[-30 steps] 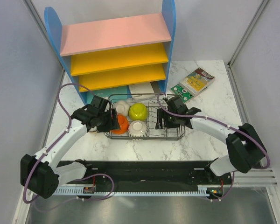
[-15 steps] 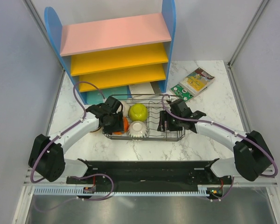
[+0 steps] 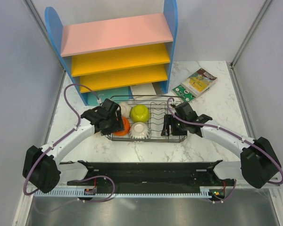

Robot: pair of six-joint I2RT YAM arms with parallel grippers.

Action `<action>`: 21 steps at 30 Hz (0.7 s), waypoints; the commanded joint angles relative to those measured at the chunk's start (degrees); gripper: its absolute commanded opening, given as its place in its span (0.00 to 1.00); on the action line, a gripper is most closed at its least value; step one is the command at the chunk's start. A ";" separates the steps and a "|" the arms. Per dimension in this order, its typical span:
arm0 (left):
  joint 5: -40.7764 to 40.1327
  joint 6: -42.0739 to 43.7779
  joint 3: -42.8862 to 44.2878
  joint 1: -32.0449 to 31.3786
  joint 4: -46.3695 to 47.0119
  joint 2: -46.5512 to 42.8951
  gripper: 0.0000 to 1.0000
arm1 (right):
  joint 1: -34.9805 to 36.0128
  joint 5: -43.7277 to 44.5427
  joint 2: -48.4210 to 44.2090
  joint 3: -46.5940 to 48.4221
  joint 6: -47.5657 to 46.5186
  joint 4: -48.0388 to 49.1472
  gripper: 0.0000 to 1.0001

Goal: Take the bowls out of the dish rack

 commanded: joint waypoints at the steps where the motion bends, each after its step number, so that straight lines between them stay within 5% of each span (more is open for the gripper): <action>1: -1.08 -4.33 -1.61 -0.11 -3.49 0.14 0.77 | -0.47 -0.77 -2.14 -0.31 0.22 -2.58 0.75; 2: -1.61 -4.69 -1.43 -0.20 -4.11 0.14 0.77 | -0.47 -1.03 -2.41 0.13 0.30 -2.58 0.75; 3: -1.61 -4.95 -1.26 -0.46 -4.73 0.05 0.99 | -0.47 -1.12 -2.84 0.39 0.48 -2.58 0.75; 21: -4.77 -12.06 2.17 -3.27 -5.35 9.98 1.00 | -0.47 -1.39 -7.24 -0.57 3.21 -2.49 0.74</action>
